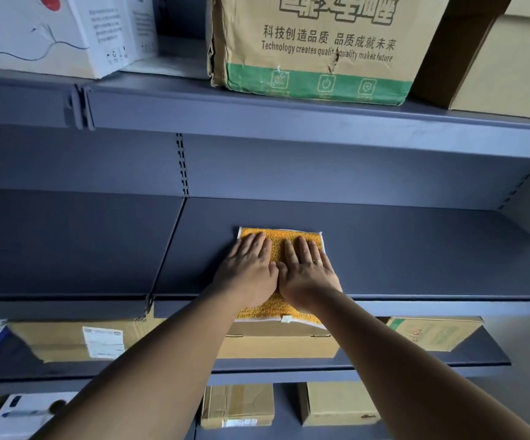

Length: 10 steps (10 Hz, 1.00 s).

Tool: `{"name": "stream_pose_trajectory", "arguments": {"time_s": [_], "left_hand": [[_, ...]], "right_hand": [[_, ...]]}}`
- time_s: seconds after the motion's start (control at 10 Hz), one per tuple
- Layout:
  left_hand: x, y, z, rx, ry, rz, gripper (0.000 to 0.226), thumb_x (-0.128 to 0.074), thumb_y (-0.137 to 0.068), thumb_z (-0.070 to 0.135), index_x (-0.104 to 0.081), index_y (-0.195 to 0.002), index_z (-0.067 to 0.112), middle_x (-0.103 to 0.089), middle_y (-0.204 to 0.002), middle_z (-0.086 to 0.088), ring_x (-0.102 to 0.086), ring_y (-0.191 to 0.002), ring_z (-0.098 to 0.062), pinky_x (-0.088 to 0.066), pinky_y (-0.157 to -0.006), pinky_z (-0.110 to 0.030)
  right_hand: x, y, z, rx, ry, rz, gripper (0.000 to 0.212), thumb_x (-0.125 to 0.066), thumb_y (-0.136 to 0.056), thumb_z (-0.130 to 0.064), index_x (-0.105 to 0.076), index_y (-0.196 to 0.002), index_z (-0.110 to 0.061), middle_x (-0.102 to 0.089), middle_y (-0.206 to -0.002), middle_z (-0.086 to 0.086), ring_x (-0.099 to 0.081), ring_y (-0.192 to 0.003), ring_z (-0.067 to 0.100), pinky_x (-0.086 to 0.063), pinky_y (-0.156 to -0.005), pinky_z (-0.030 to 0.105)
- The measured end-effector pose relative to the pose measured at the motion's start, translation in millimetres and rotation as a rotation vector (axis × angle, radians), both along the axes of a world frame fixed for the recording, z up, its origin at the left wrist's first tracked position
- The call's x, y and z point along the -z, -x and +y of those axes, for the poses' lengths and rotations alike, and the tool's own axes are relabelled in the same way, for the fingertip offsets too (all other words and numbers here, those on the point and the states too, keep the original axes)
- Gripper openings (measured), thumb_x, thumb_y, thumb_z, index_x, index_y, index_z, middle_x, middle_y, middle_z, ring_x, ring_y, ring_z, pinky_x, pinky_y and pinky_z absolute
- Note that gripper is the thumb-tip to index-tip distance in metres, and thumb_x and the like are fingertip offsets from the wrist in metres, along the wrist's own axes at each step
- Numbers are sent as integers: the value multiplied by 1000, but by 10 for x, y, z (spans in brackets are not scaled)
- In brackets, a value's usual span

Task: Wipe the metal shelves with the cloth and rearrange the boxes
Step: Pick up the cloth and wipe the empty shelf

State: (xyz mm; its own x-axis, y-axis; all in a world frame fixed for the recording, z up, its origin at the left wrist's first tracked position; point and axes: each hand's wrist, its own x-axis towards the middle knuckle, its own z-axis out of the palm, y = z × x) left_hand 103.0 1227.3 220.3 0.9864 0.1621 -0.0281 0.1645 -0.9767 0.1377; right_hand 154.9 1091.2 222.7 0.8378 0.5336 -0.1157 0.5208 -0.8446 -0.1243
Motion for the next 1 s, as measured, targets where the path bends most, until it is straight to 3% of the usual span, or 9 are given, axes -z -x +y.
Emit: {"name": "stream_pose_trajectory", "arguments": {"time_s": [0.6, 1.0], "left_hand": [[-7, -1126, 481, -37, 2, 11, 63, -13, -107, 43, 2, -162, 17, 9, -170, 1, 9, -155, -14, 3, -127, -38], [-25, -1259, 551, -47, 10, 14, 62, -14, -107, 42, 0, -162, 17, 7, -170, 3, 8, -155, -12, 5, -126, -35]], "right_hand": [[7, -1104, 524, 0, -27, 24, 65, -9, -106, -50, 6, -163, -22, 15, -169, 6, 16, -156, 23, 9, -126, 41], [-19, -1274, 590, -24, -25, 16, 66, -9, -105, -51, 5, -163, -22, 14, -169, 7, 15, -156, 24, 9, -126, 42]]}}
